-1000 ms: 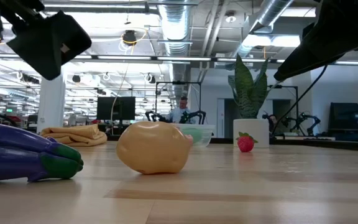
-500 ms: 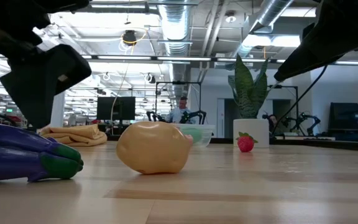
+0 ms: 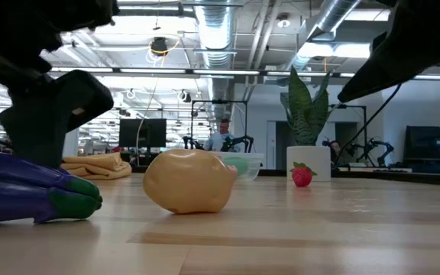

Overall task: Pick and placing Produce into tupperware
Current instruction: Put the eggplant into the transparent bin

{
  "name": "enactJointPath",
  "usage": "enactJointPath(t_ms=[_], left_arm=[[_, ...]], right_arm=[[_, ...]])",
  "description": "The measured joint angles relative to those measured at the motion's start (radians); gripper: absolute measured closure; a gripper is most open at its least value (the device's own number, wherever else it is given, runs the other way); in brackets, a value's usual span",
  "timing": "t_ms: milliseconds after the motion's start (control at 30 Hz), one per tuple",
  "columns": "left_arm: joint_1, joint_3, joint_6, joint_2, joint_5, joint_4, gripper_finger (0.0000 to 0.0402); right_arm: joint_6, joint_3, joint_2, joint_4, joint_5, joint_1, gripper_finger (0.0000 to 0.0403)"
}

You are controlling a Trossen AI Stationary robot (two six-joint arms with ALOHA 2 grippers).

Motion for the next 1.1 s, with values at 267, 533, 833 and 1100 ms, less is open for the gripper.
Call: enactJointPath(t_ms=[267,533,833,1100], left_arm=[[0.008,0.001,0.000,0.034,-0.001,0.006,0.0181],[0.013,0.001,0.010,0.062,-0.002,0.024,0.0181],[0.013,0.002,0.026,0.062,-0.008,0.006,0.0182],[0.013,0.002,0.042,0.062,-0.014,0.000,0.0186]], right_arm=[[0.028,-0.032,0.000,0.010,-0.003,-0.001,0.0143],[0.027,-0.032,0.000,0.010,-0.001,-0.001,0.0143],[0.027,-0.032,0.000,0.010,0.000,-0.003,0.0143],[0.026,-0.032,0.000,0.010,0.000,-0.003,0.0143]])
